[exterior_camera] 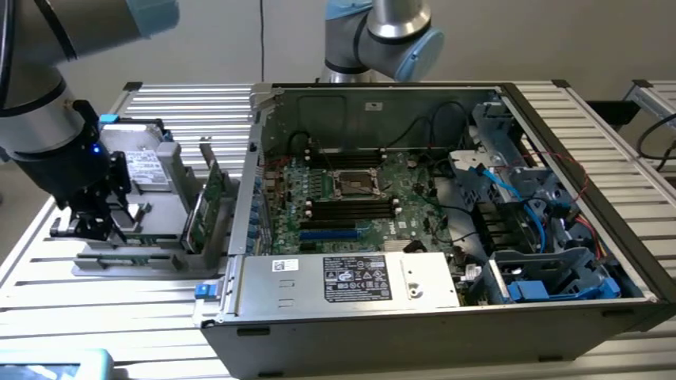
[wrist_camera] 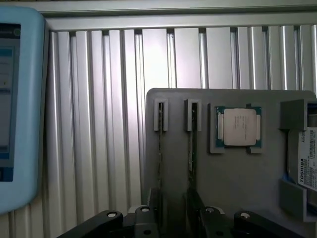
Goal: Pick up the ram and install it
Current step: 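Pick up the ram and move it above insertion slot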
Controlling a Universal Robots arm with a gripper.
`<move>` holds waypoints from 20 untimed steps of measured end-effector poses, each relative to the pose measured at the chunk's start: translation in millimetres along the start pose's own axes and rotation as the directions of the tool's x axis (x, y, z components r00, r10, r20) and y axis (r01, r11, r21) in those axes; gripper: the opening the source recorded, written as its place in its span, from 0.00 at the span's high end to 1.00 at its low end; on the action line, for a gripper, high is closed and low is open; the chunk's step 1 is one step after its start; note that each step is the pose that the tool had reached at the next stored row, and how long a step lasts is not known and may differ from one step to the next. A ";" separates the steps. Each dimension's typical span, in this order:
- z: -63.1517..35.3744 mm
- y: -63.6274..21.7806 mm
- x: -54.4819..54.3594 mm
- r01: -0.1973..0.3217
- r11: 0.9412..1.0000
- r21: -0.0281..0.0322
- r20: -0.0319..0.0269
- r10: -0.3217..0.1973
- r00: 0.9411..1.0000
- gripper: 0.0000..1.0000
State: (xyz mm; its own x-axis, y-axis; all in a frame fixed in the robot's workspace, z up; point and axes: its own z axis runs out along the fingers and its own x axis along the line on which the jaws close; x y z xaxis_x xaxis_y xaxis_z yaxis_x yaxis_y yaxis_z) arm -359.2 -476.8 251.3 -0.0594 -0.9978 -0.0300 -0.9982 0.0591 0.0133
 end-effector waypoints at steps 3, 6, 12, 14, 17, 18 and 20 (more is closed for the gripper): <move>5.4 -0.1 1.2 0.000 1.000 0.000 0.000 0.000 1.000 0.63; 10.7 -0.7 5.4 0.000 1.000 0.000 0.000 0.000 1.000 0.63; 21.7 -2.0 6.6 0.000 1.000 0.000 0.000 0.000 1.000 0.63; 25.2 -2.4 6.9 0.000 1.000 0.000 0.000 0.000 1.000 0.63; 30.7 -3.0 7.2 0.000 1.000 0.000 0.000 0.000 1.000 0.63; 32.5 -3.2 7.3 0.000 1.000 0.000 0.000 0.000 1.000 0.63; 35.8 -3.4 7.3 0.000 1.000 0.000 0.000 0.000 1.000 0.63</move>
State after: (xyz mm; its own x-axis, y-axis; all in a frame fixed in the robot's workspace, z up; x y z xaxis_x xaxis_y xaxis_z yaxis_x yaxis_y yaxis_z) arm -356.7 -483.2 215.3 -0.0596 -0.9978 -0.0299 -0.9982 0.0592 0.0134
